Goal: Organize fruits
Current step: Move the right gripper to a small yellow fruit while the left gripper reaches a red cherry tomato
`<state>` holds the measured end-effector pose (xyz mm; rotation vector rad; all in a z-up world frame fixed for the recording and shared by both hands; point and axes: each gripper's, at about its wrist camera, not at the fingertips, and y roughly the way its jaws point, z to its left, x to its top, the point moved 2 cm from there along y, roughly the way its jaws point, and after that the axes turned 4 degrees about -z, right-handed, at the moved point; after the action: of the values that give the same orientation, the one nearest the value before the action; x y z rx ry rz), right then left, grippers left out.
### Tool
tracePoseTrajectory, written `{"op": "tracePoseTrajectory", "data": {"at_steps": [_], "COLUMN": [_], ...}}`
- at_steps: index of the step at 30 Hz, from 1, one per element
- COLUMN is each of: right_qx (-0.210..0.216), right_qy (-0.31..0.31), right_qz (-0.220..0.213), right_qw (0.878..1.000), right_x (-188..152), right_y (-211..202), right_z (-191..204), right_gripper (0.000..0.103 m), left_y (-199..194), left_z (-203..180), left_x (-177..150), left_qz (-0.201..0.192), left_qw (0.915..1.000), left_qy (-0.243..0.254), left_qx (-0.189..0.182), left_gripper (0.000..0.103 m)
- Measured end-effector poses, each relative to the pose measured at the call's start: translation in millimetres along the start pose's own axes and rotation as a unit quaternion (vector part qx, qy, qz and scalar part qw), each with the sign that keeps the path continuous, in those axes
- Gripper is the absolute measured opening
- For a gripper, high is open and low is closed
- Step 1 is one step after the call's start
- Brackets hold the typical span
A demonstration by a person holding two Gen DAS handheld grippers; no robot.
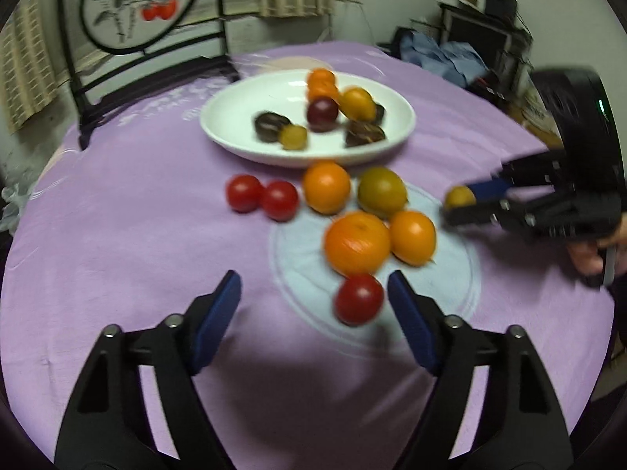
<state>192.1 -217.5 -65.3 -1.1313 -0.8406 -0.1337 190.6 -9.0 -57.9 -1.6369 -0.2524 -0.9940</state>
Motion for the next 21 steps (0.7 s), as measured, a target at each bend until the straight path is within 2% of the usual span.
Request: {"op": "tracePoseTrajectory", "data": {"at_steps": [5,10,17,19,21], "right_qx": [-0.002,-0.005,-0.005,-0.006,-0.005], "right_qy": [0.002,0.001,0.003,0.003,0.005], "right_qz": [0.004,0.004,0.002,0.002,0.002], "right_qw": [1.000,1.000,1.000,1.000,1.000], "right_x": [-0.7,-1.1,-1.4,-1.4,-1.3], "right_y": [2.0,2.3,2.1,2.4,2.6], "right_z": [-1.5,-1.4,-2.8,-2.7,-3.0], "right_gripper": [0.029,0.029,0.029,0.029,0.029], "left_y": [7.2,13.2,14.8,15.4,16.1], "left_z": [-9.4,-13.0,-15.0,-17.1,-19.5], "left_x": [-3.7,-4.8,-6.1,-7.1,-7.5], "left_qz": [0.012,0.021,0.026,0.029,0.032], "left_qw": [0.9997,0.9994,0.9990,0.9987,0.9985], "left_qy": [0.018,0.024,0.025,0.027,0.031], "left_qx": [-0.008,-0.014,-0.025,-0.031,-0.032], "left_gripper": [0.068,0.051,0.039,0.031,0.030]}}
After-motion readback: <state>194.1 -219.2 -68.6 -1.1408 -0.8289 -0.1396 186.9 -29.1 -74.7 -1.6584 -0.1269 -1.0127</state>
